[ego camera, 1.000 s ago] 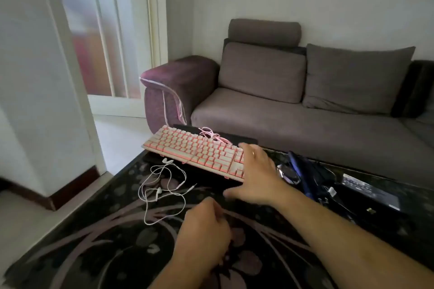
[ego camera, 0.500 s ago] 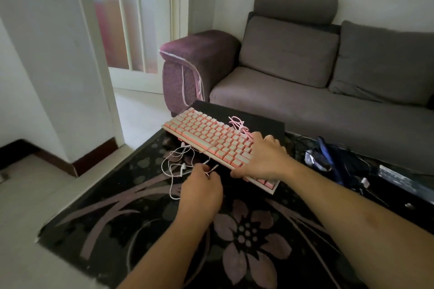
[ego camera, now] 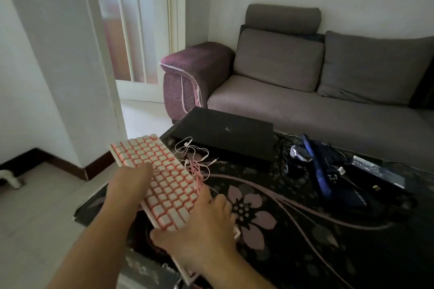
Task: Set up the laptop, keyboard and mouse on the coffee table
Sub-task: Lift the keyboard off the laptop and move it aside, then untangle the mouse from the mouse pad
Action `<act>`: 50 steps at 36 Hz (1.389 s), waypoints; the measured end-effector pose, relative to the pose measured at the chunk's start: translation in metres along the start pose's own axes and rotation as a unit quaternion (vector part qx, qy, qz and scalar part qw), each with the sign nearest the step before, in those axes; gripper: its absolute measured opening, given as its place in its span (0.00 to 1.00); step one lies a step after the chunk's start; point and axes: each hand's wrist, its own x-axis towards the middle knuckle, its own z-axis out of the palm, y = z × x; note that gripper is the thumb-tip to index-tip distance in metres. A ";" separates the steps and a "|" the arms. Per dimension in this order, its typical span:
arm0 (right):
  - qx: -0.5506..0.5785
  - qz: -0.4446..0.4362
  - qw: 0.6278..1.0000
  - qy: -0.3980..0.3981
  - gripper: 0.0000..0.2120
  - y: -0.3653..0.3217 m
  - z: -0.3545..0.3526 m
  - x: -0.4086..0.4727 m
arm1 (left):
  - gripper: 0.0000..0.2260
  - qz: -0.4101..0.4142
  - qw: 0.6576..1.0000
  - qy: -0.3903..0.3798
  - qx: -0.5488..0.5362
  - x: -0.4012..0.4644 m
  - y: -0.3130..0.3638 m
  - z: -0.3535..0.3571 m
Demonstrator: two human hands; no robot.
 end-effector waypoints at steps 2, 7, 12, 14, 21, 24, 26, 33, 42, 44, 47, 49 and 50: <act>-0.005 -0.003 1.000 -0.014 0.64 -0.002 0.008 -0.003 | 0.09 -0.011 1.000 0.006 0.022 0.000 -0.005 -0.014; -0.070 -0.064 0.995 -0.015 0.61 0.008 0.004 -0.002 | 0.15 -0.084 0.992 -0.013 0.090 0.011 -0.018 -0.039; -0.100 -0.120 0.986 -0.051 0.59 0.025 -0.006 0.007 | 0.14 0.022 0.958 -0.018 0.284 -0.003 -0.002 -0.028; -0.070 -0.139 0.983 -0.096 0.60 0.035 -0.015 0.010 | 0.14 0.125 0.934 -0.027 0.335 -0.019 0.012 -0.003; 0.007 -0.108 0.994 0.025 0.26 0.103 -0.074 0.015 | 0.05 0.313 0.876 -0.180 0.319 -0.060 0.013 0.105; -0.026 -0.037 0.994 0.104 0.25 0.157 -0.107 0.028 | 0.04 0.340 0.855 -0.234 0.314 -0.064 0.004 0.151; -0.052 -0.002 0.988 0.145 0.25 0.192 -0.136 0.035 | 0.05 0.340 0.849 -0.260 0.309 -0.070 0.003 0.182; -0.169 0.071 0.945 0.270 0.32 0.292 -0.230 0.068 | 0.12 0.292 0.876 -0.299 0.239 -0.081 0.006 0.298; -0.122 0.212 0.968 0.051 0.71 0.377 -0.304 0.124 | 0.34 0.210 0.935 -0.257 0.123 -0.086 0.024 0.416; -0.113 0.206 0.970 0.066 0.70 0.384 -0.307 0.134 | 0.29 0.213 0.931 -0.262 0.137 -0.092 0.028 0.431; -0.188 0.177 0.957 0.133 0.58 0.391 -0.306 0.136 | 0.18 0.231 0.919 -0.282 0.153 -0.101 0.027 0.453; -0.231 0.159 0.943 0.178 0.48 0.397 -0.300 0.133 | 0.19 0.245 0.910 -0.296 0.159 -0.114 0.024 0.468; -0.232 0.156 0.941 0.193 0.44 0.402 -0.297 0.130 | 0.21 0.251 0.907 -0.301 0.154 -0.122 0.022 0.474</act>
